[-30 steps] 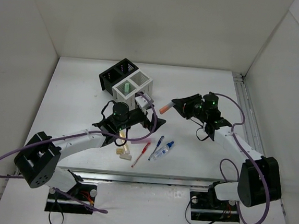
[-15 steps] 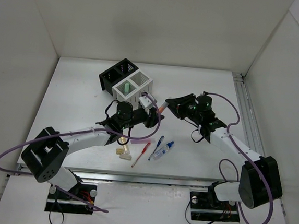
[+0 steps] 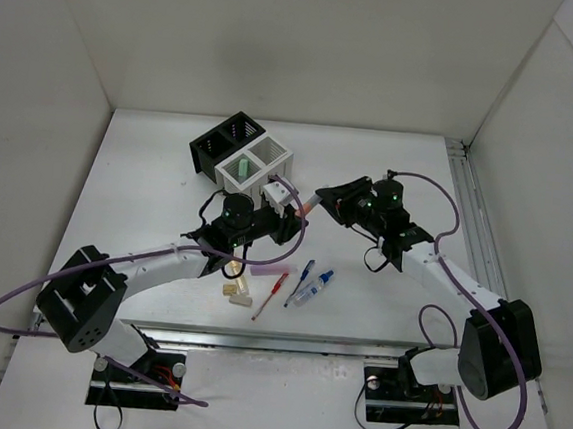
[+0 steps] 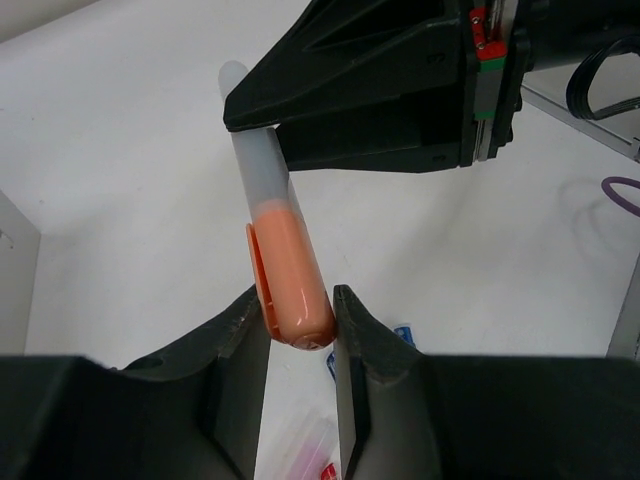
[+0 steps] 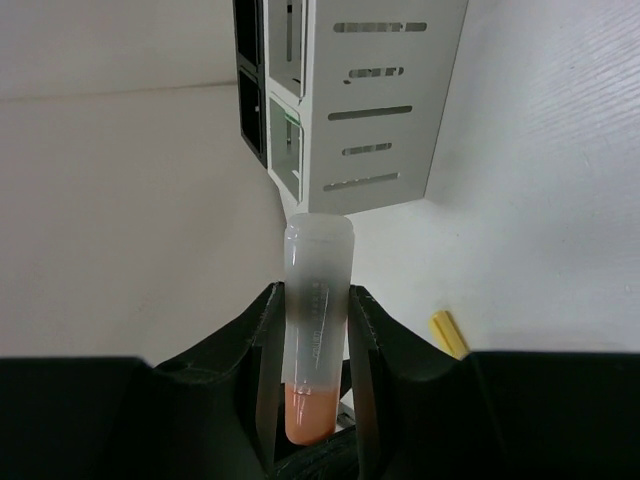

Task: Sort the stationery into containers
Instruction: Place the pen in the storage box, then pick up the pen from the center of the board.

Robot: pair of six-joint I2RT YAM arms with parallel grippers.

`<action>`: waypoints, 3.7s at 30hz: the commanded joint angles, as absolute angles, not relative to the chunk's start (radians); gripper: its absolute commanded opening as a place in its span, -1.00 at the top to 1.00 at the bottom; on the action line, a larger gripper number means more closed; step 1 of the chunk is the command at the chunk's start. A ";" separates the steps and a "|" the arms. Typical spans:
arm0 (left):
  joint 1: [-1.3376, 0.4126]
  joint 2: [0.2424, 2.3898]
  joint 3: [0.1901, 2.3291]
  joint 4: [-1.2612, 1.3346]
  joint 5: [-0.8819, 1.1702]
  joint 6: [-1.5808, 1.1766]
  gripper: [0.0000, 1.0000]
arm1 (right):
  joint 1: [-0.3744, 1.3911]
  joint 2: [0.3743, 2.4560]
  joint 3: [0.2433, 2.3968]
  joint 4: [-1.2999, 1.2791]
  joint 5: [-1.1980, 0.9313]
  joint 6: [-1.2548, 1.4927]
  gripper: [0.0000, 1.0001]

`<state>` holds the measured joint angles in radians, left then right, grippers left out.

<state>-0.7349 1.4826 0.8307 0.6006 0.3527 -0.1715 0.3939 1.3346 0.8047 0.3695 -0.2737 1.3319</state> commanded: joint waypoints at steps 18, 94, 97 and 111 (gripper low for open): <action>-0.571 1.241 1.253 -0.397 -0.144 -0.394 1.00 | 0.359 1.188 1.014 0.006 0.111 0.825 -0.71; -0.353 0.693 0.838 -0.425 -0.212 -0.410 -0.99 | 0.788 1.907 1.276 -0.232 -0.276 -0.350 -0.82; -0.353 0.721 0.850 -0.419 -0.216 -0.402 -0.99 | 0.788 1.947 1.302 -0.258 -0.259 -0.342 -0.73; -0.353 0.753 0.893 -0.405 -0.212 -0.379 -0.99 | 0.732 1.979 1.373 -0.267 -0.259 -0.385 0.84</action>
<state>-0.3580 0.7452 0.8318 -0.4725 -0.1970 -0.3946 0.7570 1.9953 1.3434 -0.2371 -0.2653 -0.3614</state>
